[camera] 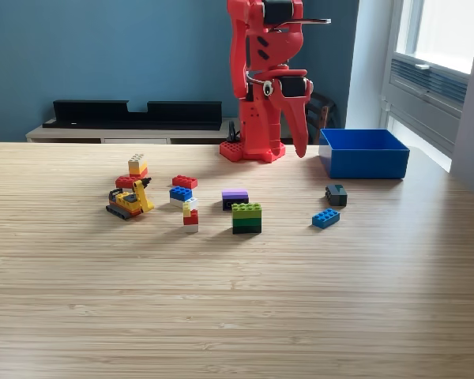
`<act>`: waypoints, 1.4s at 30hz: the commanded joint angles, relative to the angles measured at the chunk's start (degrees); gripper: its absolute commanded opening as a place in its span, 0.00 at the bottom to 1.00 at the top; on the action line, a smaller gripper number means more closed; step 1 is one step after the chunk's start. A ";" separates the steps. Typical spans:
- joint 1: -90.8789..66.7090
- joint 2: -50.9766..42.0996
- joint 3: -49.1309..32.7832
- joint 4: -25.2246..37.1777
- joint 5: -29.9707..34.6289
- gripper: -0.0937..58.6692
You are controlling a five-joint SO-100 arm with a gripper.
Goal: Grasp a lego block and put it in the bin.
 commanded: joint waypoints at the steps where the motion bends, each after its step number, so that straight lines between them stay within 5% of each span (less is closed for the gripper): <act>1: -1.85 -2.02 -3.96 -2.46 -0.44 0.52; 10: -3.69 -13.36 -6.86 -8.00 -1.58 0.54; 28: -6.94 -38.23 -27.60 -10.28 0.70 0.54; 42: -9.93 -50.27 -34.54 -10.28 2.81 0.42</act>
